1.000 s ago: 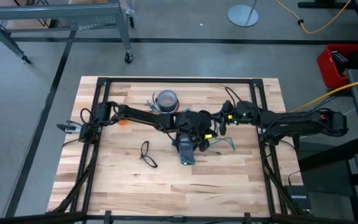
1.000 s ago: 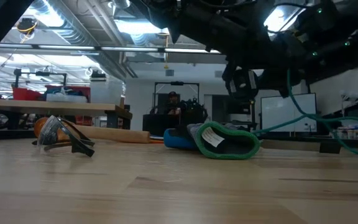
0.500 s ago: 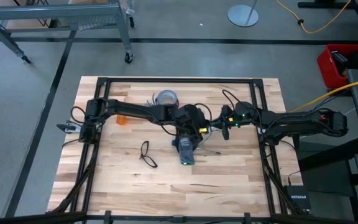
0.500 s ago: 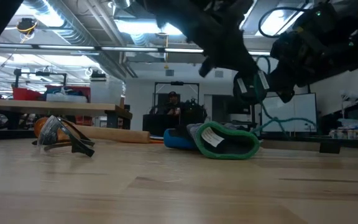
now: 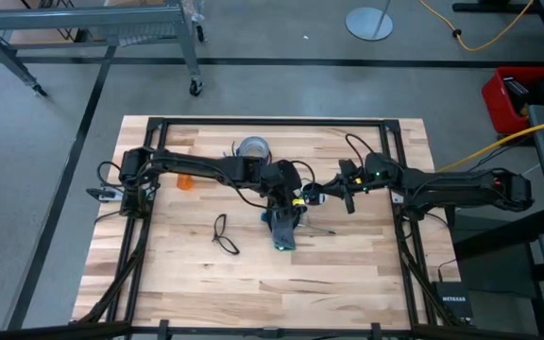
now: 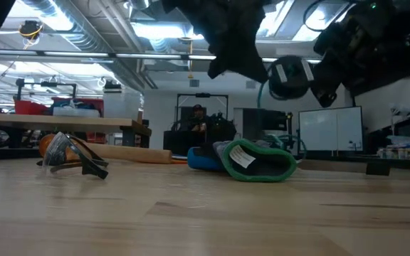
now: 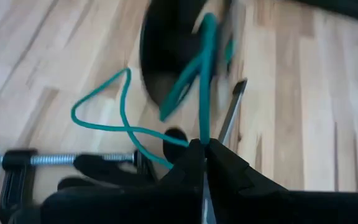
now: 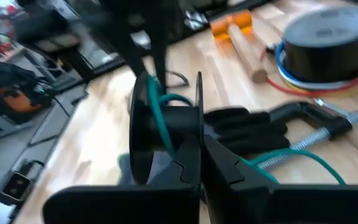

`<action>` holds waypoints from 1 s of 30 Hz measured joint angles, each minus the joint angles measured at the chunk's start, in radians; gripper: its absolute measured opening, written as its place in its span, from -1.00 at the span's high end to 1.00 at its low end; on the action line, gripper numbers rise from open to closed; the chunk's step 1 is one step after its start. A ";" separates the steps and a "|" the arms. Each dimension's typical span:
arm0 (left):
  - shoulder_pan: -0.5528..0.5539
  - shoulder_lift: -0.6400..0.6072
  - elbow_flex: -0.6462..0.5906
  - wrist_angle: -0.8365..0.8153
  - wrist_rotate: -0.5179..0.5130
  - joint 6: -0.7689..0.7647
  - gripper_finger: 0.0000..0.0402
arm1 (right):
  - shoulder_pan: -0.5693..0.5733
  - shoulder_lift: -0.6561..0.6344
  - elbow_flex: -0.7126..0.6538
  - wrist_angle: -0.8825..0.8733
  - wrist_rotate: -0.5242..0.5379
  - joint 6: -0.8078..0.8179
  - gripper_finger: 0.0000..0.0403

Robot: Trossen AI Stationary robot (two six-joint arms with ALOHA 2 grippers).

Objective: Coil cords
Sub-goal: Coil the green wire on the black spool

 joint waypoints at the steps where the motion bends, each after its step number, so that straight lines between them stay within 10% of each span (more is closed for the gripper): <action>1: 0.000 0.000 0.000 -0.007 0.000 0.005 1.00 | 0.000 -0.007 0.000 0.002 -0.011 0.000 1.00; 30: -0.032 0.000 0.000 0.181 -0.079 0.075 1.00 | 0.000 -0.054 -0.002 0.357 0.166 -0.005 1.00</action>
